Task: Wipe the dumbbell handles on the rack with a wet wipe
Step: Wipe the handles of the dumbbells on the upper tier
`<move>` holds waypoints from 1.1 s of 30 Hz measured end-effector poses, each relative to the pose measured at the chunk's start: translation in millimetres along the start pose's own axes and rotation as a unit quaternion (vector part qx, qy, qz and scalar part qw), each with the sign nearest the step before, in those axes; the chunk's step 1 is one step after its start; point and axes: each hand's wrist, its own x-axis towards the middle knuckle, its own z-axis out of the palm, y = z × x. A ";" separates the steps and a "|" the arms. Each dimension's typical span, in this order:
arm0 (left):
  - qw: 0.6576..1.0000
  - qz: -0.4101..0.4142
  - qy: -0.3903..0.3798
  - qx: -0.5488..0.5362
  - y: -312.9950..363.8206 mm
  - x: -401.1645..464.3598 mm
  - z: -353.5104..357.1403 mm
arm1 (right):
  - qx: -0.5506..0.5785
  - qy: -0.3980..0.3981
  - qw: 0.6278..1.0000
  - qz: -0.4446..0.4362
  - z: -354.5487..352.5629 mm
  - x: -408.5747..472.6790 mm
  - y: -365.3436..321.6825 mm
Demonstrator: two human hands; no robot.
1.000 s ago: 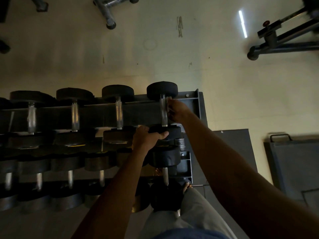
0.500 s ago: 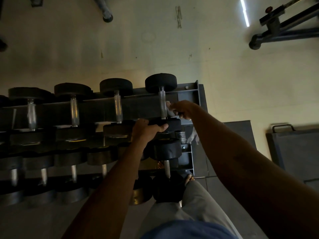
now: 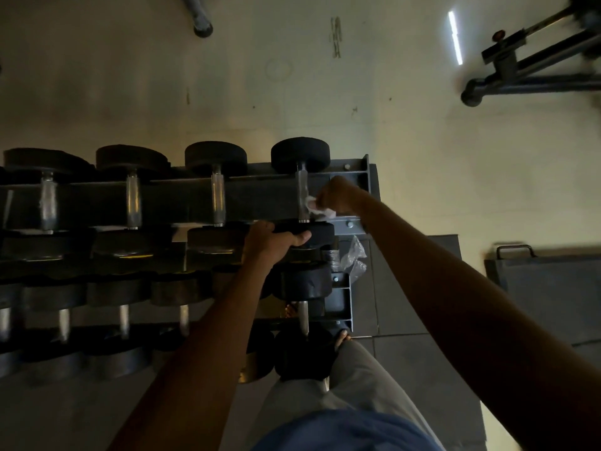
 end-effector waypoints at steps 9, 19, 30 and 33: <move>0.998 0.038 0.024 -0.040 -6.4 -3.9 5.7 | -0.302 0.158 0.932 -0.124 -10.5 29.1 -41.7; 0.996 0.052 0.033 -0.063 -23.5 -0.1 7.6 | -0.422 0.128 0.882 -0.165 -12.0 35.0 -64.9; 0.992 0.099 0.037 -0.065 -44.5 1.8 4.0 | -0.524 -0.056 0.835 -0.157 -9.0 34.8 -89.2; 0.991 0.102 0.032 -0.077 -46.4 4.1 4.0 | -0.518 -0.105 0.834 -0.156 -8.3 37.4 -92.7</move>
